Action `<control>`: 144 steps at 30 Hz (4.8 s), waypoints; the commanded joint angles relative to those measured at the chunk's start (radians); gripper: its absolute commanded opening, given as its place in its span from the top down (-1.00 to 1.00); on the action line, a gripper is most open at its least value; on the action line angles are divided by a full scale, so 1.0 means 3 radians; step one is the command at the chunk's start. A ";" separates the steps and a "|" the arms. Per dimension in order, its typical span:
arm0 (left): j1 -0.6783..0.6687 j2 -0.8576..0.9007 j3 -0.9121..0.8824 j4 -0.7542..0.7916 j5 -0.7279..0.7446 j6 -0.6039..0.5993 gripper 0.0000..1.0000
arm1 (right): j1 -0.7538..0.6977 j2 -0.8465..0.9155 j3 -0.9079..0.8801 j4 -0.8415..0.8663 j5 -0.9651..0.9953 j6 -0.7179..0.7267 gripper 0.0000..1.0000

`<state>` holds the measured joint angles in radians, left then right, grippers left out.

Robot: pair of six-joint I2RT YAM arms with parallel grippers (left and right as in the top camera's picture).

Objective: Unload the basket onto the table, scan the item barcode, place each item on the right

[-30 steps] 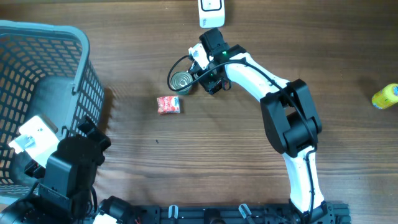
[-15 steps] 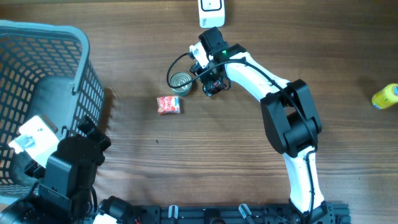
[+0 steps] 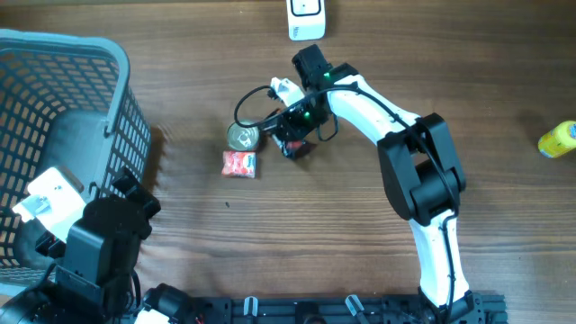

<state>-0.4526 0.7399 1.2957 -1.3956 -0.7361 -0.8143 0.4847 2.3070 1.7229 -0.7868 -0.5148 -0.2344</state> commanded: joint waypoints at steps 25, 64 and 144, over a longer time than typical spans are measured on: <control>-0.0010 0.0013 -0.0006 -0.0001 -0.0058 -0.0107 -1.00 | -0.1044 0.0207 -0.0117 -0.0366 -0.3578 0.0317 0.62; -0.0010 0.0013 -0.0006 -0.0117 -0.0055 -0.0295 -1.00 | -0.1045 -0.0005 -0.0117 0.3218 -0.3695 0.5322 0.70; -0.0010 0.0022 -0.0006 -0.0127 -0.0258 -0.0305 -1.00 | 0.0163 -0.0441 0.1239 0.0254 0.2415 0.1615 -1.00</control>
<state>-0.4526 0.7414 1.2957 -1.4361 -0.7853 -0.8898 0.5179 2.2162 2.0239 -0.7055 0.1852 0.3950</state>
